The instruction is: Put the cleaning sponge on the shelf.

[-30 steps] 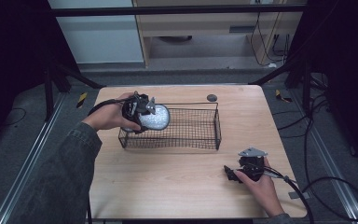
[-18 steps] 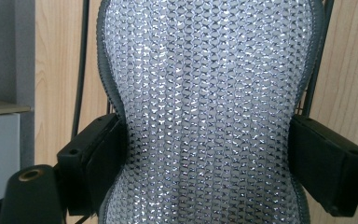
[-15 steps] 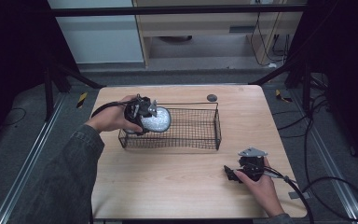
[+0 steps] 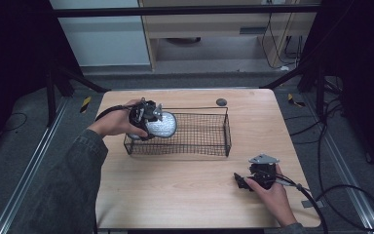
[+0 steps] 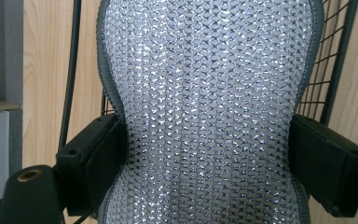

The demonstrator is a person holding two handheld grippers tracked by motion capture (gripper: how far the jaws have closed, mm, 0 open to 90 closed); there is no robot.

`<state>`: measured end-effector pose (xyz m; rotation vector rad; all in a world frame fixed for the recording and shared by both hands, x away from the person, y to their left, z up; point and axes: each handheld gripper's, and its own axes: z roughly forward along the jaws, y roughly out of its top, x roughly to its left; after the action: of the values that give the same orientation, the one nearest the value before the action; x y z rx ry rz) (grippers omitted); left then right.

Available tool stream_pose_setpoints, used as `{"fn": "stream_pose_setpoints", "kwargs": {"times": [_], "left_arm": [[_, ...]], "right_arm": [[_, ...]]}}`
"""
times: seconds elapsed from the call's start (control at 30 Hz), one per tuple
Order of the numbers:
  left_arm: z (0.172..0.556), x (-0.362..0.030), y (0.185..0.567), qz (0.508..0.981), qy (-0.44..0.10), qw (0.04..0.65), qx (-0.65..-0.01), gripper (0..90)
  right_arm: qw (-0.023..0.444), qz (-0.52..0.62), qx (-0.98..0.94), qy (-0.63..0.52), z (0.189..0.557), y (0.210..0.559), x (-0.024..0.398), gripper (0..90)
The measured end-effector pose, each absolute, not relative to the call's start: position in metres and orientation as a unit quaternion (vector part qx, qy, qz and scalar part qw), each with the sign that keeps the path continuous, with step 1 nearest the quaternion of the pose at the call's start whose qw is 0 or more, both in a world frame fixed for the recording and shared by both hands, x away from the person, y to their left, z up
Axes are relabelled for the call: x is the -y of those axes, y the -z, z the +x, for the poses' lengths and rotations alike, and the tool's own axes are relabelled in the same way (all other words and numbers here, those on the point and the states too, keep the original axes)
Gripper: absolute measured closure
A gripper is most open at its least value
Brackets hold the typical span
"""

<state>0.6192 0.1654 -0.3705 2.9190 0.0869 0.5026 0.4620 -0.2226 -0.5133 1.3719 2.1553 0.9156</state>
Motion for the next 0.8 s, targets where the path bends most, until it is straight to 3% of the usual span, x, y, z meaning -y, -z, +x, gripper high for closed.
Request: {"fn": "stream_pose_setpoints", "kwargs": {"times": [0.8], "left_arm": [[0.6267, -0.1703, 0.3657, 0.978, -0.166, 0.11, -0.061, 4.0]], "right_arm": [[0.212, 0.494, -0.776, -0.329, 0.4618, 0.5133, 0.2226, 0.4]]}}
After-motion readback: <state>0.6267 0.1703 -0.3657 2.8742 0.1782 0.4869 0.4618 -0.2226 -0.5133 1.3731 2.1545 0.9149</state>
